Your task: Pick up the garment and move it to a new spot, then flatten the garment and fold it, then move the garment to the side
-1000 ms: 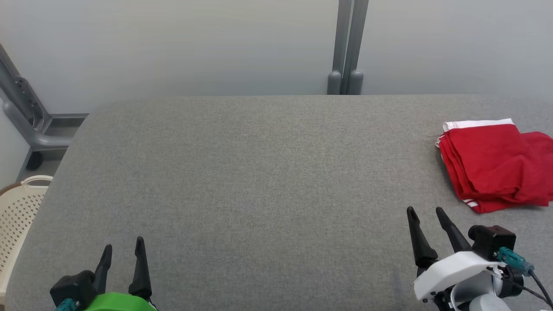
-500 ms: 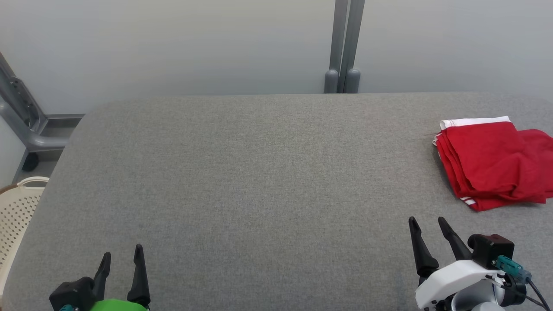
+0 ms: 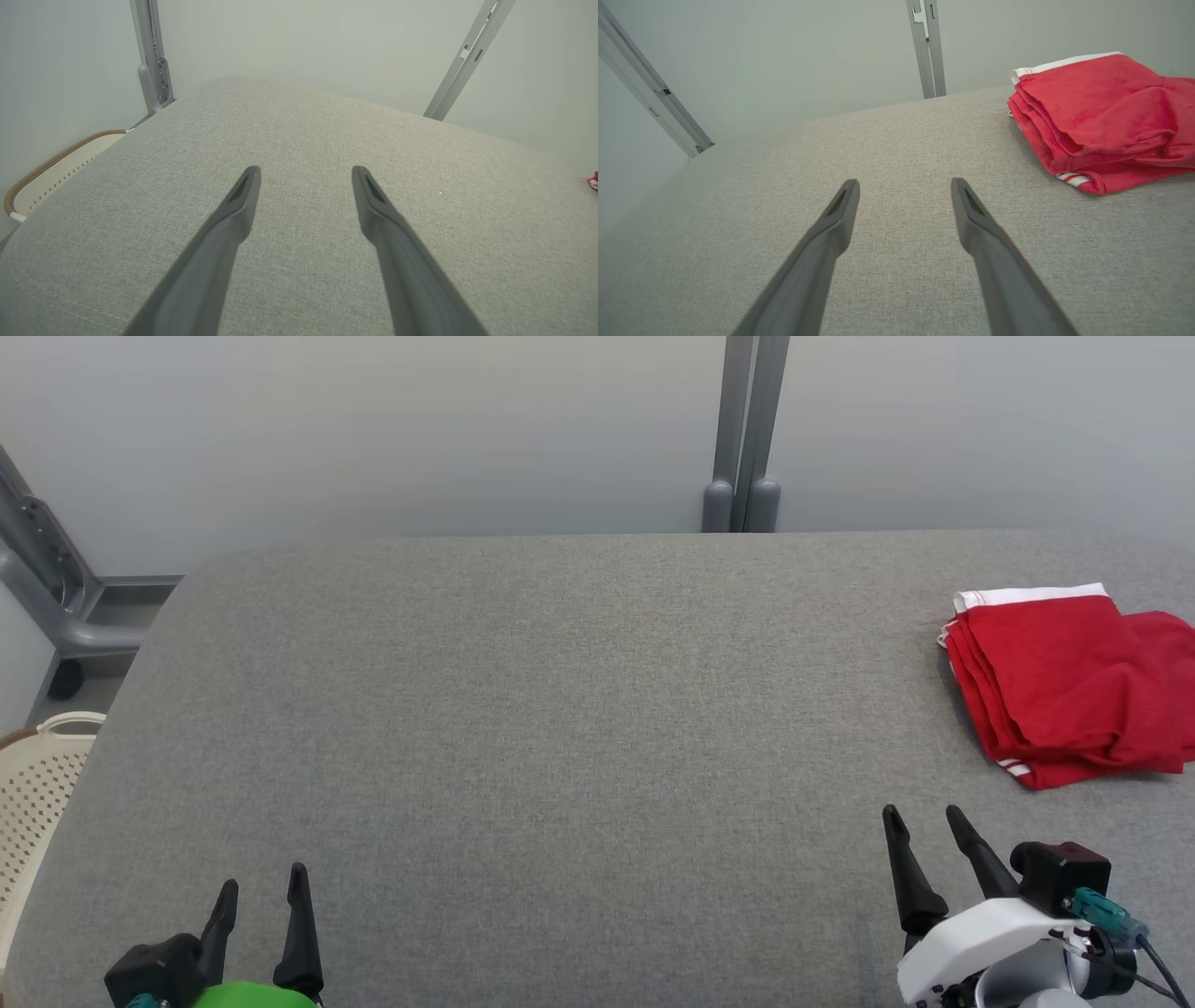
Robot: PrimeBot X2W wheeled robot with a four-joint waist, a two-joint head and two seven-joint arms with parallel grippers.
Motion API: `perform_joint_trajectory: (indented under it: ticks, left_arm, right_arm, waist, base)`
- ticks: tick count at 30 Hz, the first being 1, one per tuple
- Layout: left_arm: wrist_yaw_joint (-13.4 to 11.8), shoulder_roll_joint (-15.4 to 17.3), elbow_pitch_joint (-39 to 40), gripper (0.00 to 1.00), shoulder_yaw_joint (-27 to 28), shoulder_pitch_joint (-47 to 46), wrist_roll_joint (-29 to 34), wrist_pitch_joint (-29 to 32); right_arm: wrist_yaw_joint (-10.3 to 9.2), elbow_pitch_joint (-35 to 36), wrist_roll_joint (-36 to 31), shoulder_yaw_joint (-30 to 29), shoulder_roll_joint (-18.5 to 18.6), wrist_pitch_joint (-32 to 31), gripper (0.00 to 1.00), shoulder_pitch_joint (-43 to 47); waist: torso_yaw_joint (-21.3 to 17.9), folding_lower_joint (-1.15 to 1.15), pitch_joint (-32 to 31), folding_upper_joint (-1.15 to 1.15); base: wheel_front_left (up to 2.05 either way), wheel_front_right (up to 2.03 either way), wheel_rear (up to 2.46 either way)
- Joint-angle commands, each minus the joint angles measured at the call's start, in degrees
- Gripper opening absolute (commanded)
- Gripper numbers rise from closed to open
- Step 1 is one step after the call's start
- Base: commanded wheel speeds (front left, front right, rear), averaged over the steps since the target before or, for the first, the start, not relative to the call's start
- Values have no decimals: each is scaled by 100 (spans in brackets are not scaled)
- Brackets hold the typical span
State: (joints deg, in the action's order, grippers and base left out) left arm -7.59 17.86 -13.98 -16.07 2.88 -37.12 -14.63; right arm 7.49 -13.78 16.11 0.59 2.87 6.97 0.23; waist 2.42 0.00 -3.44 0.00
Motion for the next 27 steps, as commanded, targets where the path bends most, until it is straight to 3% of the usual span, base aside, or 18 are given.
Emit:
perform_joint_trajectory:
  ticks: [1,12,13,18,27]
  left_arm:
    - [-25,42,16,100,0,-30,-44,-8]
    - [-39,54,70,100,-54,-24,-69,29]
    - [-4,14,63,0,-60,-1,-25,26]
    - [2,-112,-108,0,-110,24,-41,53]
    - [179,-285,-195,0,103,-178,-700,282]
  right_arm:
    - [0,-13,24,6,7,-4,100,1]
    - [0,-52,40,36,7,-54,100,-26]
    - [-1,-42,34,35,0,-39,0,-4]
    - [-1,-225,47,32,-27,-43,0,88]
    - [-1,-229,936,-152,-24,-233,0,-13]
  waist:
    - [1,0,5,0]
    - [-5,0,41,0]
    - [-4,0,42,0]
    - [-5,0,44,0]
    - [-22,0,67,0]
  base:
    - [0,0,0]
    - [0,0,0]
    - [0,0,0]
    - [0,0,0]
    - [0,0,0]
